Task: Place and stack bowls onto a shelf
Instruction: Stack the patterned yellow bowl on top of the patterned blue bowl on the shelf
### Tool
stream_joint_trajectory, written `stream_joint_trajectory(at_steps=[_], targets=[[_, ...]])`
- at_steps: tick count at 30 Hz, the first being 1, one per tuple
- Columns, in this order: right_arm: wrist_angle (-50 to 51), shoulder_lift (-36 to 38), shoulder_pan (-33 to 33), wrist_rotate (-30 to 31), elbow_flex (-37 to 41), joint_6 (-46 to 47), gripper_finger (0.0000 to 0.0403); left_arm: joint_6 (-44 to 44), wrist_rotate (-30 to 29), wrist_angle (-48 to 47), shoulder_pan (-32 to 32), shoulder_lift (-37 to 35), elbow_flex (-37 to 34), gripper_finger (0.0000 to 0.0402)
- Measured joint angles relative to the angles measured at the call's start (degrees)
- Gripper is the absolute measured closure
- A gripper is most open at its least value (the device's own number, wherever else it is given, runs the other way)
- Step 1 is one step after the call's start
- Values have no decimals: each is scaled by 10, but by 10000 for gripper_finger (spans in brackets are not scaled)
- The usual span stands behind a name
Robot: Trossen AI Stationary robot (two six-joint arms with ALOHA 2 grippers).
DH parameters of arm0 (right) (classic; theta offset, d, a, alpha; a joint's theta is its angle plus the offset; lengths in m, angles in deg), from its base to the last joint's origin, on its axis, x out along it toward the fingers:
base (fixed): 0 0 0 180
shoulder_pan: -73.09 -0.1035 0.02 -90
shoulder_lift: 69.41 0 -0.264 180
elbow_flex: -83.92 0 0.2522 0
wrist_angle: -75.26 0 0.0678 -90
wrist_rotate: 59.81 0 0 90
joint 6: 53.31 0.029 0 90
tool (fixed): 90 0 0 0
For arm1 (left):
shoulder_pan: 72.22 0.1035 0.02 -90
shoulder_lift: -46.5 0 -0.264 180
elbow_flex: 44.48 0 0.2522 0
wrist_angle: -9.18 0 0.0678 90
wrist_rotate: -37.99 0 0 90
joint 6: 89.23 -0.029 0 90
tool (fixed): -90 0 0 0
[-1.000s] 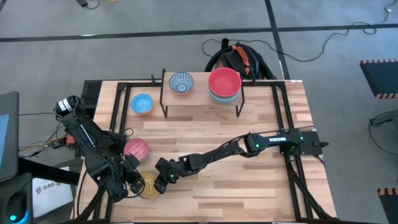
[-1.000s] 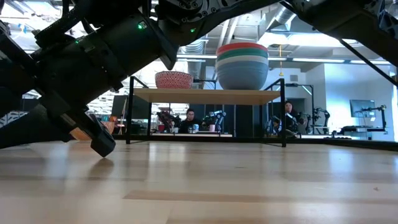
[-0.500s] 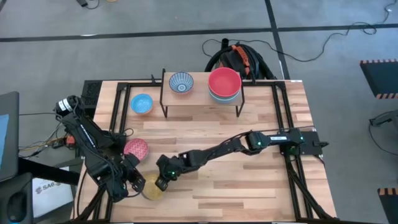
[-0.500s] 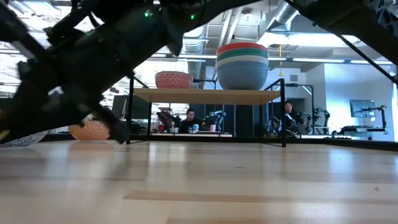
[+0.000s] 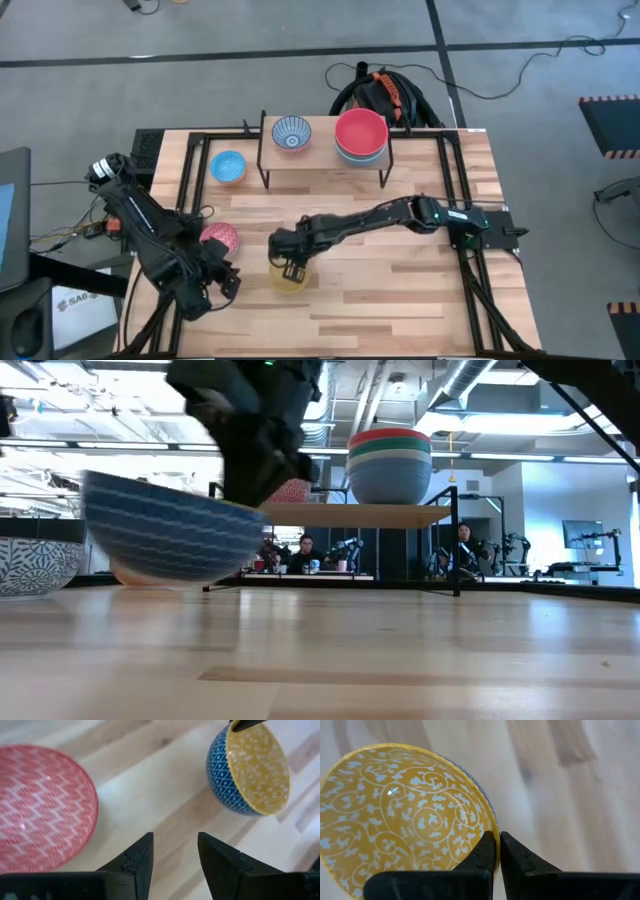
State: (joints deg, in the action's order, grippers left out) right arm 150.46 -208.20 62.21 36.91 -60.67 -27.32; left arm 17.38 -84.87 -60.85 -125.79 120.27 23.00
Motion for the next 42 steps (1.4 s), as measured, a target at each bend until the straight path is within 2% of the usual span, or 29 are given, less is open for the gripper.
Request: stream_joint_trajectory(at_steps=[9, 13, 22, 27, 36, 42], targets=[[87, 25, 44, -29, -1, -117, 369, -57, -38, 22, 69, 0, 0, 265], [87, 28, 62, -44, -1, -160, 369, -85, -70, 51, 91, 0, -3, 265], [86, 38, 92, -43, -1, -237, 369, -102, -77, 40, 138, 0, 1, 265], [63, 75, 107, -39, -1, -246, 369, -110, -82, -10, 158, -5, 32, 265], [6, 142, 123, 51, -2, -241, 369, -231, -200, -47, 185, -45, 121, 265], [-5, 161, 121, 66, -2, -221, 369, -306, -221, -47, 193, -45, 162, 265]])
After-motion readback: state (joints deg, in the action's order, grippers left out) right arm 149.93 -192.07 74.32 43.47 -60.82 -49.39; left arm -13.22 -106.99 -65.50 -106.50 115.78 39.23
